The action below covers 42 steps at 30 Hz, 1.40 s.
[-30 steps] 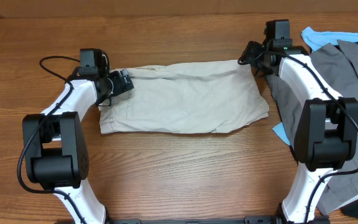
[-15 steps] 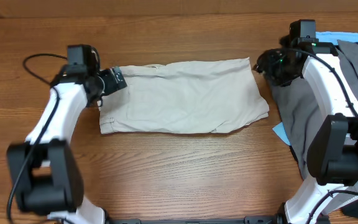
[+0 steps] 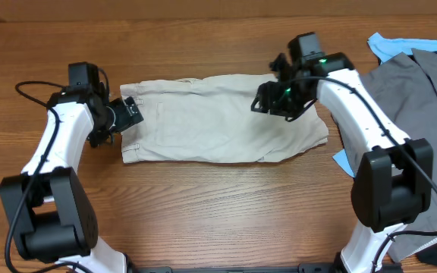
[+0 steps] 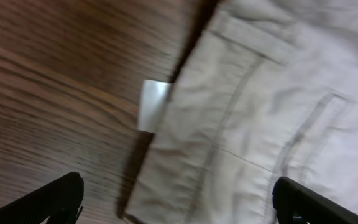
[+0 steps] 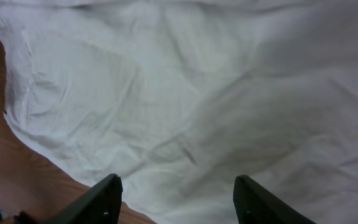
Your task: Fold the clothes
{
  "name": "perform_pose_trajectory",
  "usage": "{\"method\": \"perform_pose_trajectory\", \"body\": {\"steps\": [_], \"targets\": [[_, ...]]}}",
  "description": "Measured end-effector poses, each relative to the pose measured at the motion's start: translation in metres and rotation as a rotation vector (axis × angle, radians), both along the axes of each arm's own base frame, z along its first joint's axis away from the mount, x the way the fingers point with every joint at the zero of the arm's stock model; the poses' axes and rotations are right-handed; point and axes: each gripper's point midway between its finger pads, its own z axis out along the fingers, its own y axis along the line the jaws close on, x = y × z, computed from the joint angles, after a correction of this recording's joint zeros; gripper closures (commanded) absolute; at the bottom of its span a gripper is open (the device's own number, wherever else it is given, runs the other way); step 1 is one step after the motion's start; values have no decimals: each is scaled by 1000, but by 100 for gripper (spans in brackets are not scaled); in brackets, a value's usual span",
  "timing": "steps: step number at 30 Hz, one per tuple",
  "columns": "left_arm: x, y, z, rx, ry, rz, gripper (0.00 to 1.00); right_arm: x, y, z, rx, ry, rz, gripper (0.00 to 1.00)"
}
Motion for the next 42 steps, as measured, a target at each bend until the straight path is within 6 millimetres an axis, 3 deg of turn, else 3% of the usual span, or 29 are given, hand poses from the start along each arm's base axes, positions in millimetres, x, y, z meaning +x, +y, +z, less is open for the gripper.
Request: {"method": "perform_pose_trajectory", "body": {"steps": [7,10,13,15,17,18,20,22,25,30,35,38,42], "targets": [[7,-6,-47,-82,55,-25,0,-14,35,-3,-44,-33,97,38],[20,-15,-47,-134,14,-68,1,-19,41,-8,-53,-23,114,43],[30,-27,-44,-216,-25,-108,8,-19,40,-18,-68,1,111,43],[34,-36,-44,-273,-38,-131,18,-19,39,-25,-74,15,110,44],[35,-44,-44,-328,-43,-152,35,-19,39,-29,-78,22,109,44],[35,-46,-46,-339,-43,-163,50,-18,38,-29,-80,21,109,44],[32,-54,-47,-389,-38,-178,68,-18,39,-29,-80,20,109,44],[27,-58,-52,-415,-19,-185,82,-18,38,-30,-82,19,108,48],[20,-59,-56,-445,3,-178,95,-16,39,-29,-80,14,106,60],[5,-47,-53,-466,45,-131,96,-15,39,-29,-77,16,92,79],[-12,-17,-29,-422,41,-53,96,-16,49,-40,-46,47,90,82],[-11,-7,8,-369,-41,-50,96,-21,67,-57,-11,76,122,83],[-13,-11,53,-336,-143,-71,96,-39,102,-84,10,121,195,83]]}}
